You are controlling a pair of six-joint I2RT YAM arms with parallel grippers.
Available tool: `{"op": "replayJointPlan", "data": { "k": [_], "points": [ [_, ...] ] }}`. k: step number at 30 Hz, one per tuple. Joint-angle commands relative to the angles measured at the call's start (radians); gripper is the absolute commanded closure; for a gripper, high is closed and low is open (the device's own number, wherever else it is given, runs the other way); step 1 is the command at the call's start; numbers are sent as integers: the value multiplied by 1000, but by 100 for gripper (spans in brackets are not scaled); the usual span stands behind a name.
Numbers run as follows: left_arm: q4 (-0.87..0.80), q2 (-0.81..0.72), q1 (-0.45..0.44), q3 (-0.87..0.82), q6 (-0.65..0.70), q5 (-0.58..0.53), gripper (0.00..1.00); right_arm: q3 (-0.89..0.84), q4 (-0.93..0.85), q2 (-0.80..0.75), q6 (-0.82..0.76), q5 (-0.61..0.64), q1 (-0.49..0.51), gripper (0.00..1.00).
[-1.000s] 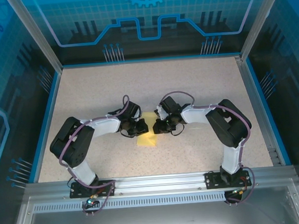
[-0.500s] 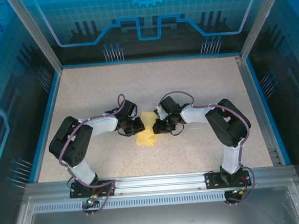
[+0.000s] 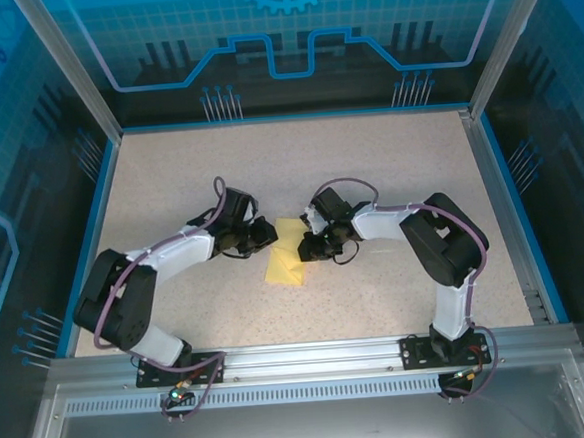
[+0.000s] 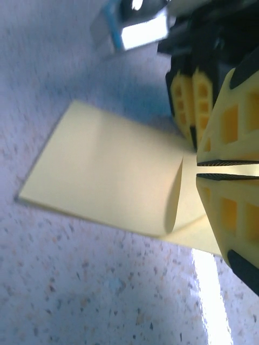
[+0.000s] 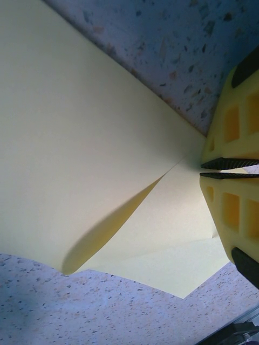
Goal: Fold a paper plane with a square sheet of paper (pick it up from the middle)
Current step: Fold the triangle a second time at the center of the table.
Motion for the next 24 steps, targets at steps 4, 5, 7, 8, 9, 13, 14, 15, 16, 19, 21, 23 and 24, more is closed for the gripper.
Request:
{"op": "replayJointPlan", "data": {
  "k": [4, 5, 7, 8, 9, 13, 14, 15, 16, 19, 21, 23, 24],
  "points": [
    [71, 52, -28, -24, -18, 96, 84, -12, -45, 69, -10, 54, 7, 85],
    [69, 67, -35, -14, -17, 97, 84, -12, -44, 69, -10, 53, 7, 85],
    [57, 115, -45, 10, -14, 99, 84, -14, -43, 71, -10, 54, 7, 85],
    [52, 131, -47, 19, -16, 93, 85, -14, -44, 72, -10, 56, 6, 85],
    [53, 147, -48, 22, -19, 88, 85, -13, -45, 73, -10, 57, 7, 85],
    [28, 185, -48, 39, -24, 41, 85, -8, -60, 74, -20, 64, 9, 85],
    [17, 194, -48, 46, -22, 33, 85, -4, -69, 77, -25, 70, 11, 85],
    [0, 204, -48, 56, -19, 20, 85, 4, -84, 83, -32, 82, 15, 85],
    [-20, 214, -46, 62, -15, 6, 86, 11, -98, 89, -38, 95, 17, 85],
    [-62, 219, -45, 70, -4, -40, 86, 16, -116, 102, -41, 115, 20, 85],
    [-75, 211, -38, 64, -3, -61, 86, 16, -121, 107, -39, 125, 21, 86],
    [-86, 200, -25, 56, 3, -74, 86, 14, -122, 111, -39, 128, 22, 86],
    [-90, 196, -17, 50, 4, -80, 86, 10, -121, 111, -39, 129, 21, 86]
  ]
}}
